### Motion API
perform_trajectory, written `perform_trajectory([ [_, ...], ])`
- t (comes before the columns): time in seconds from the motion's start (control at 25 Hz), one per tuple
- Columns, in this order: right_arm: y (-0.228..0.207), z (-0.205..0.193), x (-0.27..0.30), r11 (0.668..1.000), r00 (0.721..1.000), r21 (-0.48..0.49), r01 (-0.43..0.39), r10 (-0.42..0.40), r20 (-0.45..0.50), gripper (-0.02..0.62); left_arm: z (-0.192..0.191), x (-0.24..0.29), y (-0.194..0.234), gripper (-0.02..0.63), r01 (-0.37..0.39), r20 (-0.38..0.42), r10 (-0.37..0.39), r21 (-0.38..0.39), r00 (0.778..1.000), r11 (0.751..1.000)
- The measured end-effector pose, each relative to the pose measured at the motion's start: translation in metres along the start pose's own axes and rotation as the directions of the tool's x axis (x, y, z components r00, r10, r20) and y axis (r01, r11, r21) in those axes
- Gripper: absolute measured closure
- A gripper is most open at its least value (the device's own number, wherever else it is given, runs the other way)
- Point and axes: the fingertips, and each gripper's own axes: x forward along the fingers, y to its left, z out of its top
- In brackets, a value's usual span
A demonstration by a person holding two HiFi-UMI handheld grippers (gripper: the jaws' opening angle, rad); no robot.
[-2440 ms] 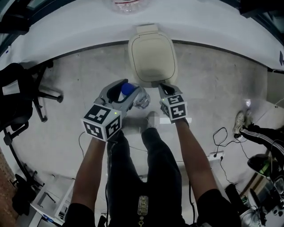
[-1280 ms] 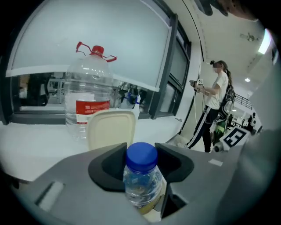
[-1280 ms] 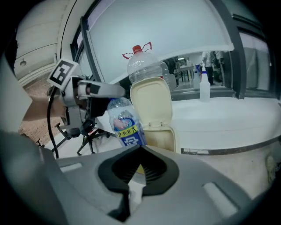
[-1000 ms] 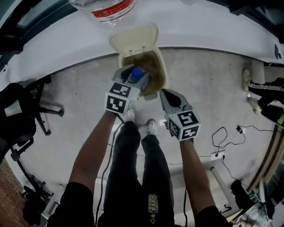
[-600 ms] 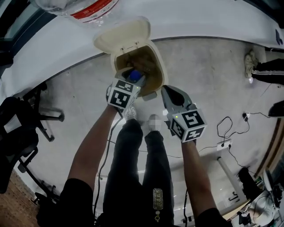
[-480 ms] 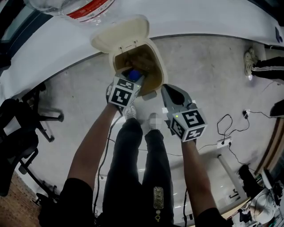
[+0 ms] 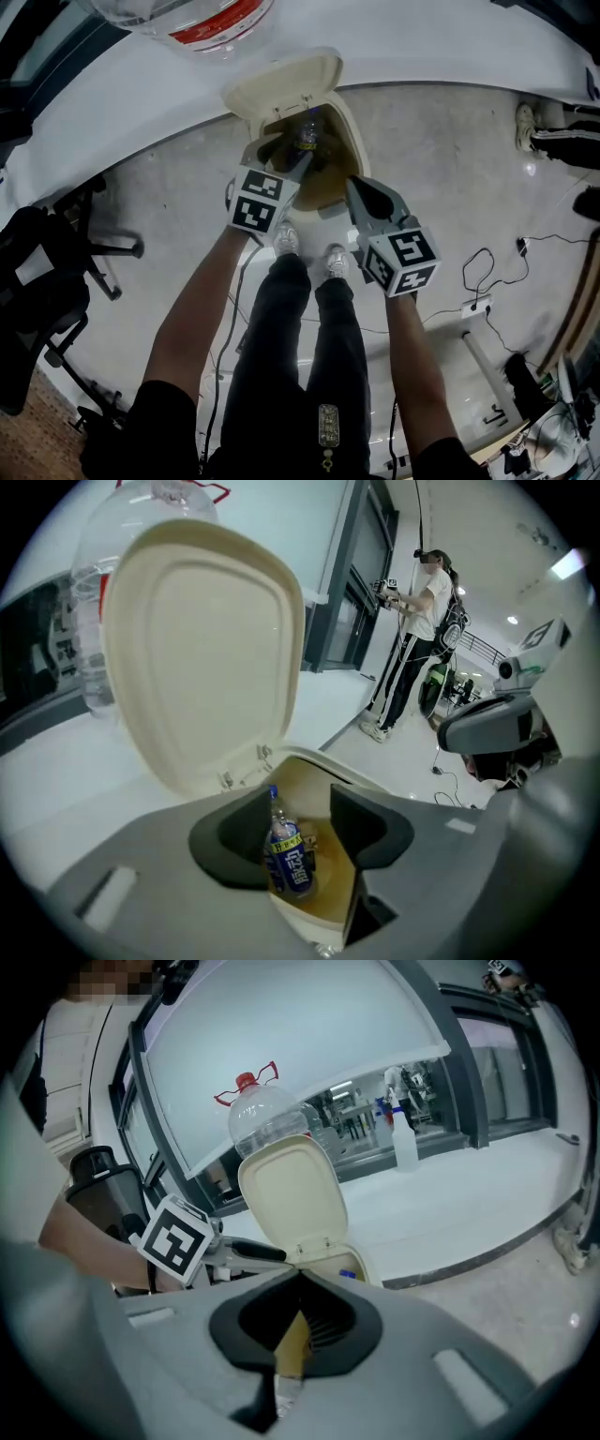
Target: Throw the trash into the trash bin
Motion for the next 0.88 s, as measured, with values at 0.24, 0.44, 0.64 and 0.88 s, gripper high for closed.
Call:
perform_trajectory([
  [0.24, 0.018, 0.033, 0.013, 0.999, 1.000, -0.033, -0.012, 0.013, 0.026, 0.592, 0.029, -0.043, 0.039, 0.598, -0.093, 0.112, 0.094, -0.015, 0.989, 0.996],
  [0.44, 0.040, 0.069, 0.025, 0.997, 0.998, -0.074, -0.027, 0.031, 0.055, 0.592, 0.045, -0.085, 0.073, 0.598, -0.132, 0.159, 0.139, -0.055, 0.977, 0.990],
  [0.64, 0.060, 0.109, 0.030, 0.993, 0.994, -0.109, -0.038, 0.048, 0.097, 0.592, 0.088, -0.128, 0.110, 0.600, -0.191, 0.239, 0.200, -0.060, 0.950, 0.980],
  [0.88, 0.073, 0.136, 0.022, 0.990, 0.992, -0.137, -0.038, 0.054, 0.117, 0.592, 0.157, -0.136, 0.113, 0.600, -0.117, 0.269, 0.123, -0.037, 0.955, 0.992],
])
